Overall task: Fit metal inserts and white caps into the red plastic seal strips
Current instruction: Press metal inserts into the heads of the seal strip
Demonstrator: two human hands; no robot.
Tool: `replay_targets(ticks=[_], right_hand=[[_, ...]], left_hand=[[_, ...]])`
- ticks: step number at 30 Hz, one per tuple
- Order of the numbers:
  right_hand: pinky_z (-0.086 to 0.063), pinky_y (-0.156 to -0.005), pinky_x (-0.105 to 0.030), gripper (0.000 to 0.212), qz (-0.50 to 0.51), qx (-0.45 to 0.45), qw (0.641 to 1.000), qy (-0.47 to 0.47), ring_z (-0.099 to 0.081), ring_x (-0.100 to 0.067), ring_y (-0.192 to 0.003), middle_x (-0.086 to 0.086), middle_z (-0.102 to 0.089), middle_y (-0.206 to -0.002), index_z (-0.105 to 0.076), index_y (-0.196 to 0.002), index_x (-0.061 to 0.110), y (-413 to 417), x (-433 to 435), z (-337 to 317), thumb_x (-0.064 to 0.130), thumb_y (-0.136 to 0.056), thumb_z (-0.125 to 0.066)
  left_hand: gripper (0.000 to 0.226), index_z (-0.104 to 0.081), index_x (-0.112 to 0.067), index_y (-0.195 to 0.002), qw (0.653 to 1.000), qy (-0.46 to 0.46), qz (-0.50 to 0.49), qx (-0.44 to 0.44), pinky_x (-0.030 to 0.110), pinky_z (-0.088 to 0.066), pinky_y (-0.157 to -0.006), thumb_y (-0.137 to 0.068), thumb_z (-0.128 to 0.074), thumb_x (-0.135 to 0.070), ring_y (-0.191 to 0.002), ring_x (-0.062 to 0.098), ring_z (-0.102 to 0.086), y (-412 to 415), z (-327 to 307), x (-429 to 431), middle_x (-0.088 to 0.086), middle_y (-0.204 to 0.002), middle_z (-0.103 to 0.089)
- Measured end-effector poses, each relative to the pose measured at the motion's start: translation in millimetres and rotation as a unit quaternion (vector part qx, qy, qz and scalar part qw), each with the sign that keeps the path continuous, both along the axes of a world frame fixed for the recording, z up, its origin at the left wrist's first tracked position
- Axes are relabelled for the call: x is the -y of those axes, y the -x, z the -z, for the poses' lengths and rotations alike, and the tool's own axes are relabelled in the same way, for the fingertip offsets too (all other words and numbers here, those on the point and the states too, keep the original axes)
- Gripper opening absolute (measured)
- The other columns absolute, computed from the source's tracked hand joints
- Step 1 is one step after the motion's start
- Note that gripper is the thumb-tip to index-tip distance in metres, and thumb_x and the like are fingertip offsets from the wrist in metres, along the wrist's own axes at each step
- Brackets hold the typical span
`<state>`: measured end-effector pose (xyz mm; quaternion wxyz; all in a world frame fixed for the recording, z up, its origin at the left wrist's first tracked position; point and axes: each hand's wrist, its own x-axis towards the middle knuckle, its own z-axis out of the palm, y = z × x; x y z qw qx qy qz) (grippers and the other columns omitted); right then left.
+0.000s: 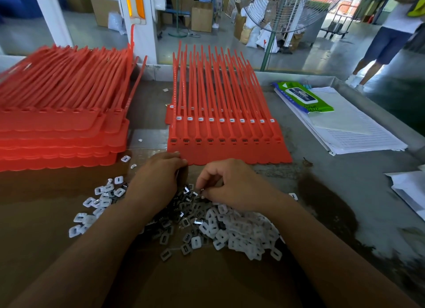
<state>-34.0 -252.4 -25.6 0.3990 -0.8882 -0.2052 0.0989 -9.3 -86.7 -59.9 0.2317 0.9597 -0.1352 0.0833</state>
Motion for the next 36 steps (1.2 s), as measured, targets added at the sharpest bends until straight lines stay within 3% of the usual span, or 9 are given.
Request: replay_targets(ticks=[4, 11, 20, 24, 28, 31, 33, 36], right_hand=[[-0.04, -0.057, -0.002, 0.009, 0.002, 0.008, 1.0, 0.001, -0.054, 0.013, -0.064, 0.018, -0.058, -0.07, -0.066, -0.08, 0.022, -0.5, -0.5, 1.6, 0.013, -0.082, -0.065], [-0.04, -0.059, -0.001, 0.012, -0.007, 0.022, 1.0, 0.006, -0.054, 0.015, -0.065, 0.02, -0.057, -0.069, -0.068, -0.082, 0.015, -0.4, 0.6, 2.7, 0.004, -0.078, -0.068], [-0.041, -0.058, -0.003, 0.01, 0.011, 0.015, 1.0, -0.023, -0.054, 0.012, -0.062, 0.017, -0.058, -0.067, -0.065, -0.078, 0.019, 1.0, 1.1, 2.4, 0.009, -0.08, -0.068], [-0.046, -0.062, -0.007, 0.021, 0.052, 0.042, 0.998, -0.018, -0.056, 0.005, -0.066, 0.013, -0.062, -0.074, -0.059, -0.072, 0.027, -3.7, 6.4, -2.1, 0.01, -0.082, -0.065], [-0.044, -0.064, -0.002, 0.025, 0.085, 0.093, 0.992, 0.017, -0.057, 0.005, -0.071, 0.016, -0.059, -0.075, -0.056, -0.073, 0.028, -16.7, 27.0, -14.9, 0.007, -0.084, -0.059], [-0.047, -0.069, -0.016, 0.028, 0.162, 0.096, 0.982, 0.0, -0.059, -0.007, -0.072, 0.012, -0.06, -0.073, -0.056, -0.071, 0.028, -36.5, 54.9, -15.3, 0.004, -0.085, -0.058], [-0.043, -0.072, -0.024, 0.025, 0.218, 0.094, 0.971, 0.009, -0.053, -0.012, -0.073, 0.01, -0.056, -0.07, -0.058, -0.07, 0.022, -52.1, 72.4, -11.1, 0.002, -0.086, -0.057], [-0.036, -0.059, -0.012, 0.013, 0.282, 0.086, 0.955, 0.02, -0.046, -0.005, -0.064, 0.007, -0.051, -0.067, -0.065, -0.084, 0.006, -69.7, 92.8, -4.1, 0.0, -0.087, -0.054]], left_hand=[[0.035, -0.057, -0.019, -0.12, 1.0, -0.007, -0.002, -0.001, 0.029, -0.031, -0.1, -0.088, -0.049, -0.009, -0.125, 0.018, -0.041, -1.1, 1.0, 0.2, 0.001, -0.136, -0.047], [0.037, -0.056, -0.021, -0.122, 1.0, -0.014, -0.007, -0.002, 0.028, -0.03, -0.1, -0.088, -0.046, -0.009, -0.126, 0.016, -0.038, -1.2, 1.1, 0.4, -0.001, -0.137, -0.045], [0.039, -0.055, -0.02, -0.123, 1.0, -0.01, -0.007, -0.008, 0.03, -0.029, -0.102, -0.087, -0.046, -0.006, -0.127, 0.017, -0.037, -1.3, 1.5, 1.0, 0.0, -0.138, -0.045], [0.041, -0.054, -0.022, -0.124, 1.0, -0.012, -0.013, -0.01, 0.029, -0.027, -0.103, -0.088, -0.043, -0.005, -0.128, 0.016, -0.036, -2.6, 2.1, 1.2, -0.002, -0.139, -0.043], [0.041, -0.055, -0.02, -0.123, 1.0, -0.007, -0.009, -0.01, 0.027, -0.025, -0.104, -0.088, -0.041, -0.003, -0.128, 0.016, -0.036, -3.6, 2.6, 1.3, -0.001, -0.139, -0.043], [0.04, -0.056, -0.018, -0.122, 1.0, -0.006, -0.007, -0.005, 0.027, -0.025, -0.104, -0.088, -0.042, -0.002, -0.128, 0.017, -0.037, -4.4, 3.6, 1.2, 0.0, -0.138, -0.044], [0.04, -0.056, -0.018, -0.121, 1.0, -0.003, -0.007, -0.002, 0.026, -0.026, -0.104, -0.088, -0.042, -0.002, -0.127, 0.017, -0.038, -4.2, 4.2, 1.0, 0.001, -0.137, -0.045], [0.039, -0.058, -0.017, -0.12, 1.0, 0.003, -0.007, 0.003, 0.026, -0.027, -0.103, -0.088, -0.042, -0.001, -0.126, 0.017, -0.039, -3.9, 4.9, 1.0, 0.002, -0.136, -0.046]])
